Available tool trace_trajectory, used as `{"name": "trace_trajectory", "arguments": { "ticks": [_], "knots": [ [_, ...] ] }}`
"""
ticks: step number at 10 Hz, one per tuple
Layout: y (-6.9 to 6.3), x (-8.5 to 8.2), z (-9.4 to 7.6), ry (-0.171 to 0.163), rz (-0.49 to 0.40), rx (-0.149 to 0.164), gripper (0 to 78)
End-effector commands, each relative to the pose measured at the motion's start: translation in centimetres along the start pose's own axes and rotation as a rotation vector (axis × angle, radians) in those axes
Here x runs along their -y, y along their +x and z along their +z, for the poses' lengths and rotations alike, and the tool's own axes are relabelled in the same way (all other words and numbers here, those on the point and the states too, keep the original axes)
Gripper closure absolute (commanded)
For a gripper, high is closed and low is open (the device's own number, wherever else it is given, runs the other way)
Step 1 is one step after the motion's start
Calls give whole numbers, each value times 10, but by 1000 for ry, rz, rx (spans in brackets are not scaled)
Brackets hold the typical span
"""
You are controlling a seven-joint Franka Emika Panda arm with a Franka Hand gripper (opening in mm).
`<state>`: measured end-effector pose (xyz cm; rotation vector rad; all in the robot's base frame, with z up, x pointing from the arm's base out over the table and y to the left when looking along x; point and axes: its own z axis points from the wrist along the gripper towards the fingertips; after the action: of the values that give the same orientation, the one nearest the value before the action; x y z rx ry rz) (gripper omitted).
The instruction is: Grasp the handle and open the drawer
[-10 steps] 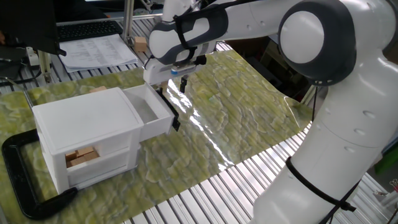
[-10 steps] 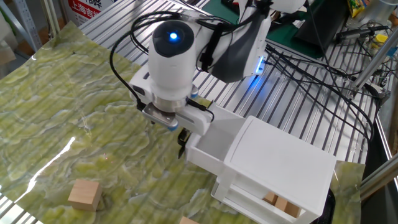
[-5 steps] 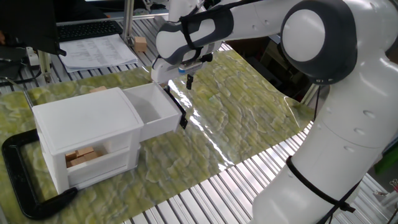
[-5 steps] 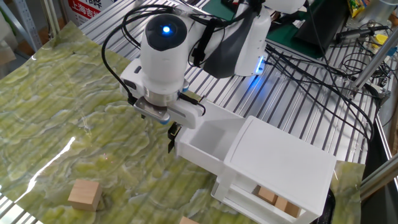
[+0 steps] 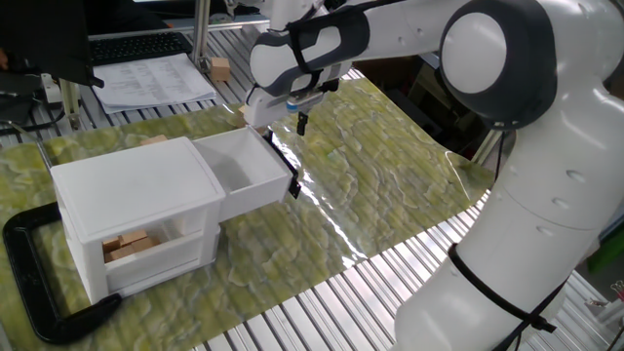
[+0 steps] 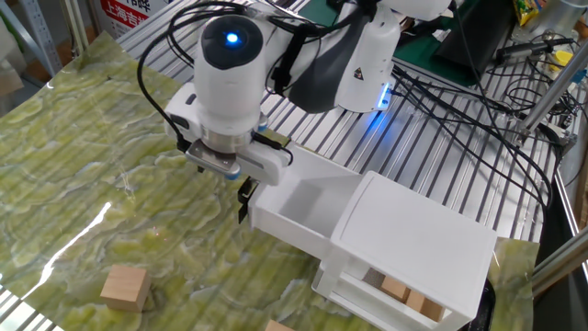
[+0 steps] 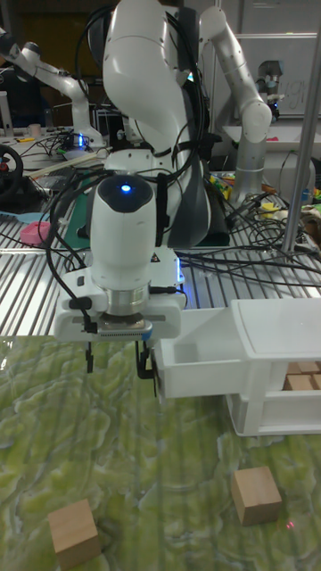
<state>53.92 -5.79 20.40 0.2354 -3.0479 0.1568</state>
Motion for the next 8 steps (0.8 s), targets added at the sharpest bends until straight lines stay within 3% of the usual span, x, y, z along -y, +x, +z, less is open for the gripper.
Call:
{"name": "trace_trajectory", "arguments": {
  "ticks": [1,3,4,6,8],
  "knots": [
    [-2,8,-4,4,-9,1,2],
    [-3,6,-5,-13,11,12,2],
    [-4,0,-7,-40,28,19,2],
    [-8,-16,-16,-68,39,9,2],
    [-4,-15,-31,-90,30,-5,2]
  ]
}}
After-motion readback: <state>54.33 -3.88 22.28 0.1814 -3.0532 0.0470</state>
